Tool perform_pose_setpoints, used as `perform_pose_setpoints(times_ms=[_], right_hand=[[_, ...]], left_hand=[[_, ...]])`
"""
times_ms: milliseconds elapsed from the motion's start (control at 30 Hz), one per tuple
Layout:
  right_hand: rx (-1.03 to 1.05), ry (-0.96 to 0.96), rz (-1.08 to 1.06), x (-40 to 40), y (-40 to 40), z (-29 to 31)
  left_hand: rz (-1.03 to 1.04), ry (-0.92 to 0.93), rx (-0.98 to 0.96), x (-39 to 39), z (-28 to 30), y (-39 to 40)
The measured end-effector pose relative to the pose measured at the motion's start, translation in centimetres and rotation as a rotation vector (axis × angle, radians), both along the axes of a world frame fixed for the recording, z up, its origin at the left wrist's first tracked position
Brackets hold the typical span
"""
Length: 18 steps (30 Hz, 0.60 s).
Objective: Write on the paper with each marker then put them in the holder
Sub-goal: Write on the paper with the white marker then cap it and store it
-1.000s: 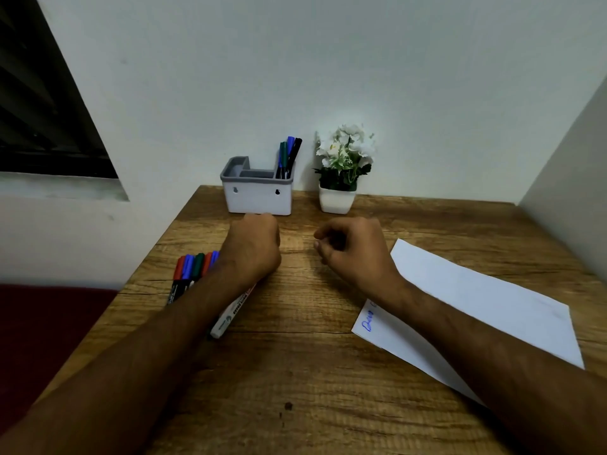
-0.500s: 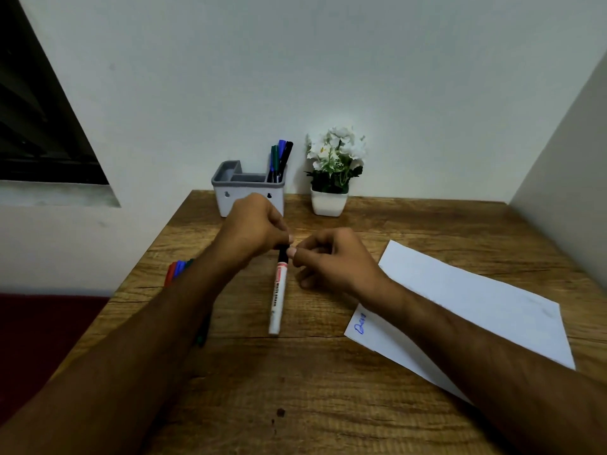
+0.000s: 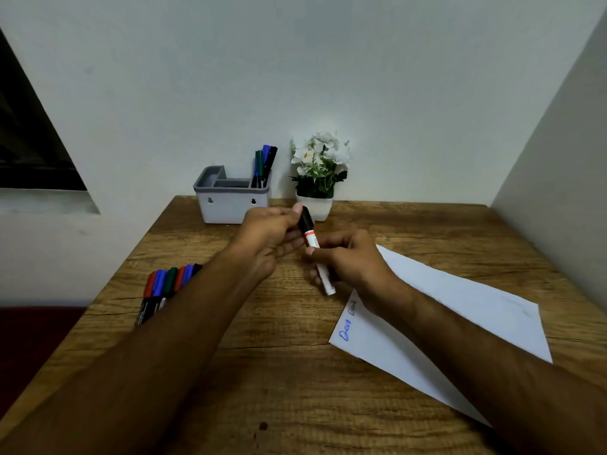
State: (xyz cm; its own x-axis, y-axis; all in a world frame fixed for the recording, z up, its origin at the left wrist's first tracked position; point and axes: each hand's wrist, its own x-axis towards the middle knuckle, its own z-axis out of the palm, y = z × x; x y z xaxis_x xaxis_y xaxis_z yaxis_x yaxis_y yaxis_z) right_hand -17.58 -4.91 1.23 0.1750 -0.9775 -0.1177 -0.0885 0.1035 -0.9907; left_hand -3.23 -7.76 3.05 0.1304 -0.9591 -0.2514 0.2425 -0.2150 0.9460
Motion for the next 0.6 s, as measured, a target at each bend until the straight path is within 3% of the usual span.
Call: perform_pose_setpoints(times_ms=[233,600], right_hand=[[-0.088,0.094,-0.060,-0.6,-0.5,-0.1],[0.422,-0.333,0.108,-2.7,-2.7,1.1]], left_hand=[[0.021,0.149,-0.016,-1.7,0.0,-0.5],[0.015,0.461,0.066,-4.4,-0.3,-1.8]])
